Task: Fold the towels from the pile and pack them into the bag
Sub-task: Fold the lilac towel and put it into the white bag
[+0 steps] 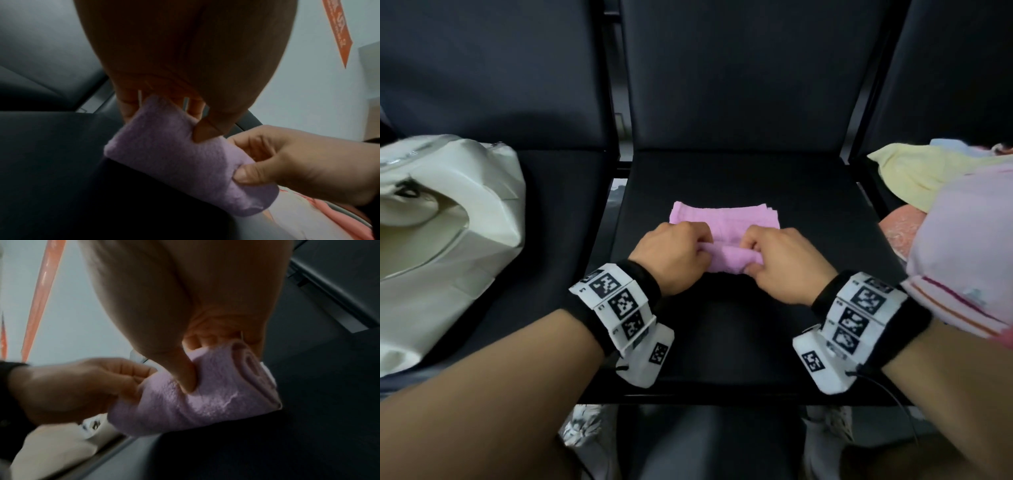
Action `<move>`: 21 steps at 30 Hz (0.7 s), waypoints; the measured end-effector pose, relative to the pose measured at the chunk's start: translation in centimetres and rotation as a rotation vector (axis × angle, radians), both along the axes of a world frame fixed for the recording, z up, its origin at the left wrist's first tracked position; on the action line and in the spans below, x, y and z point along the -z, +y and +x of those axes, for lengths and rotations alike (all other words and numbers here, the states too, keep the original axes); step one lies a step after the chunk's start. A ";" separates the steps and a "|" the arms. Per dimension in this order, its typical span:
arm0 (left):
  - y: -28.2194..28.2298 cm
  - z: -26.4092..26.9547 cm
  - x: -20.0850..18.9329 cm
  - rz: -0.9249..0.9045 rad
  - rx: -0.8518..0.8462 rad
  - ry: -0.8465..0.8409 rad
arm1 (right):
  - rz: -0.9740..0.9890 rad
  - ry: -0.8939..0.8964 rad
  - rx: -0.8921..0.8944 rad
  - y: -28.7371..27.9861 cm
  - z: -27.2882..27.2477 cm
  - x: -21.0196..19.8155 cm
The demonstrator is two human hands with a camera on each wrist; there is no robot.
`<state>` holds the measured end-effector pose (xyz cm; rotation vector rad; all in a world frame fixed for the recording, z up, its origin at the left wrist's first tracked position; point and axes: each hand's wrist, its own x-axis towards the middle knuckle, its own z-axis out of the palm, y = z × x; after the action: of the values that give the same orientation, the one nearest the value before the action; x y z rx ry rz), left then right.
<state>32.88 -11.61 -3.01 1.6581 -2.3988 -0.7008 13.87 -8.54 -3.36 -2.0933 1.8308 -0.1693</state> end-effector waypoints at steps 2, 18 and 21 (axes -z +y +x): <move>0.0 0.6 0.1 -0.008 -0.018 0.053 | -0.026 -0.094 0.042 -0.4 -0.7 -0.4; 0.0 2.7 1.2 -0.137 0.001 0.065 | 0.109 -0.085 -0.051 0.1 -1.7 -0.2; 0.1 2.5 1.0 -0.112 0.032 0.075 | 0.084 -0.071 -0.034 0.0 -2.4 -0.2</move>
<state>35.42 -11.53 -4.04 1.5263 -2.3707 -0.6099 11.51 -8.59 -3.13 -2.0328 1.7302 -0.1533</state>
